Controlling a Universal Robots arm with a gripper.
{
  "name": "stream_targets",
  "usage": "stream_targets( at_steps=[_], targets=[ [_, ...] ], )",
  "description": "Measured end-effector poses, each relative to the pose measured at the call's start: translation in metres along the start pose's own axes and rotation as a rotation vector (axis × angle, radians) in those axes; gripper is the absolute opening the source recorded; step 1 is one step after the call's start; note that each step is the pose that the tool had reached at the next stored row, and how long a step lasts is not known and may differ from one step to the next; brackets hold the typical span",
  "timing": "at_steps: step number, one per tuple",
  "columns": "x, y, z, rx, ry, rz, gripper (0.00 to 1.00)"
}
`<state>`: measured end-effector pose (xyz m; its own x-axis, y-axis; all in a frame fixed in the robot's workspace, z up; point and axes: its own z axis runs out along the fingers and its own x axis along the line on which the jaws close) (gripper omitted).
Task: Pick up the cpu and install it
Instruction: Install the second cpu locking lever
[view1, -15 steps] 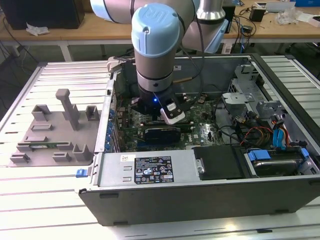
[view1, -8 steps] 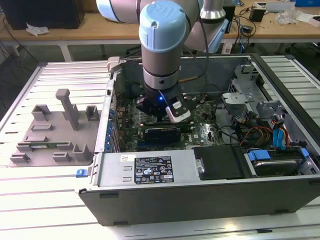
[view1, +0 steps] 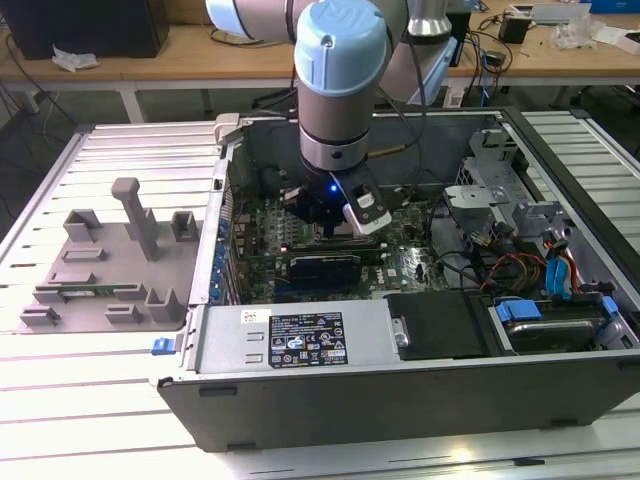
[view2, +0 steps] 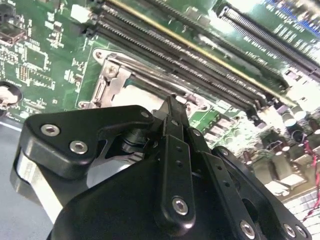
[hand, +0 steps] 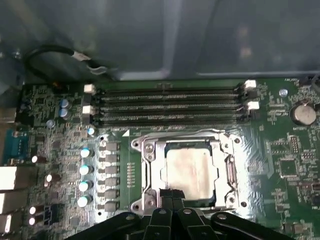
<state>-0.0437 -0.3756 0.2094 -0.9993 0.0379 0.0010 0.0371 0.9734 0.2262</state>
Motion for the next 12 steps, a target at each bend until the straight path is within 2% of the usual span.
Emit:
stream_targets(
  at_steps=[4,7,8,9,10,11,12],
  targets=[
    [-0.0007,0.0074,-0.0085,-0.0001,0.0,0.0,0.11],
    [-0.0005,0.0123,-0.0079,0.0024,0.0,0.0,0.11],
    [-0.0004,0.0161,-0.007,0.0085,-0.0003,0.0,0.11],
    [-0.0004,0.0173,-0.0067,0.0192,-0.0008,0.001,0.11],
    [-0.0005,0.018,-0.0066,0.0332,-0.0014,0.001,0.11],
    [-0.0007,0.0188,-0.0063,0.0541,-0.0024,0.001,0.11],
    [-0.0009,0.0194,-0.0062,0.0666,-0.0029,0.002,0.11]
  ],
)
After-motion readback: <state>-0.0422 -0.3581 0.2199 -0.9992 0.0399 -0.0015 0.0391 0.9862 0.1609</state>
